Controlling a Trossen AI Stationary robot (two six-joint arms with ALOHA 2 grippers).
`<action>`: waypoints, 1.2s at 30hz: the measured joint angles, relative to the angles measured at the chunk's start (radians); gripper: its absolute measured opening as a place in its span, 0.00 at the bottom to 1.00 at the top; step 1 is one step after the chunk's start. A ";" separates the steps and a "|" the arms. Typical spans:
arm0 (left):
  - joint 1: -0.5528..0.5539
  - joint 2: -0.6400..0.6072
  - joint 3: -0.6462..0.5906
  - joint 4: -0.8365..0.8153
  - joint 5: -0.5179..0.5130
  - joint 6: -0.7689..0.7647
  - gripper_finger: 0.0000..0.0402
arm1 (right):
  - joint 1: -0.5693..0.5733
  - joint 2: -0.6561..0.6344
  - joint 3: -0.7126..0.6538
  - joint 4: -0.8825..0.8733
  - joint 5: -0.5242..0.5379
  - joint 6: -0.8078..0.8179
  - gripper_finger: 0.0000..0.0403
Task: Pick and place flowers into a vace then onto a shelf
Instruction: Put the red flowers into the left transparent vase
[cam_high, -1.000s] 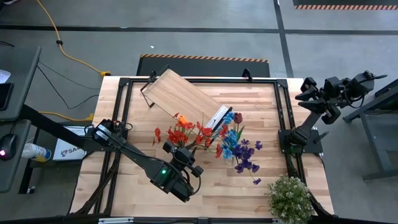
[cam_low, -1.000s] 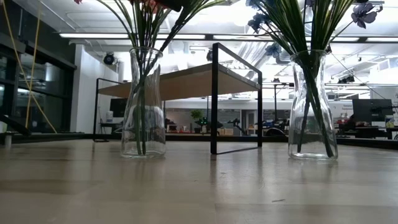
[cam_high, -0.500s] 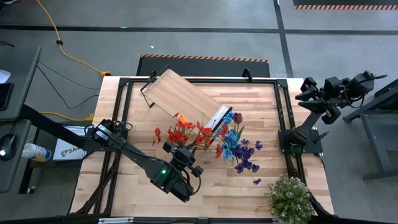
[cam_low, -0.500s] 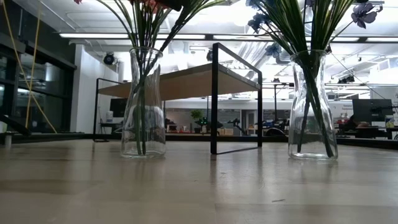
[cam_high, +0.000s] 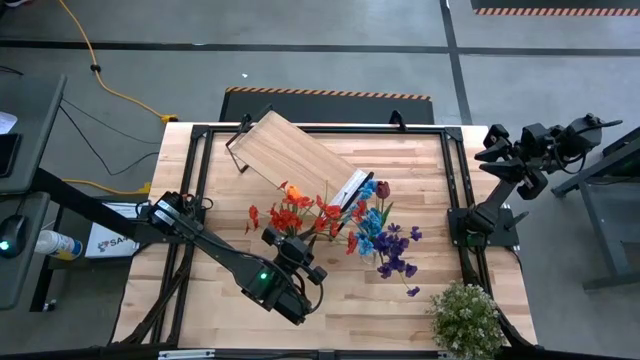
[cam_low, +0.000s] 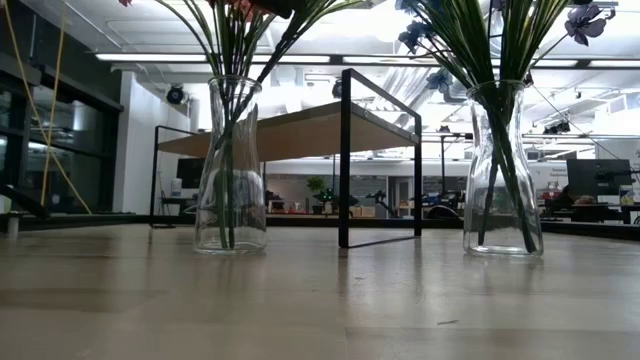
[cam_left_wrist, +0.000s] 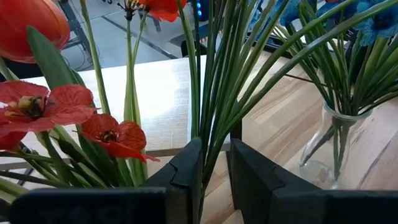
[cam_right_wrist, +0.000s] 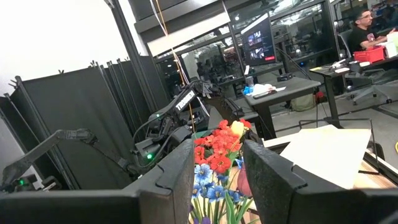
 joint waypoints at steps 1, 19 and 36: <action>0.000 0.000 0.000 0.000 -0.001 0.000 0.29 | 0.000 0.000 0.000 0.000 0.000 0.000 0.32; 0.000 0.000 0.000 -0.005 -0.089 0.001 0.29 | 0.000 0.000 0.000 0.000 0.000 0.000 0.32; 0.000 0.000 0.000 -0.006 -0.088 0.005 0.29 | 0.000 0.000 0.000 0.000 0.000 -0.004 0.32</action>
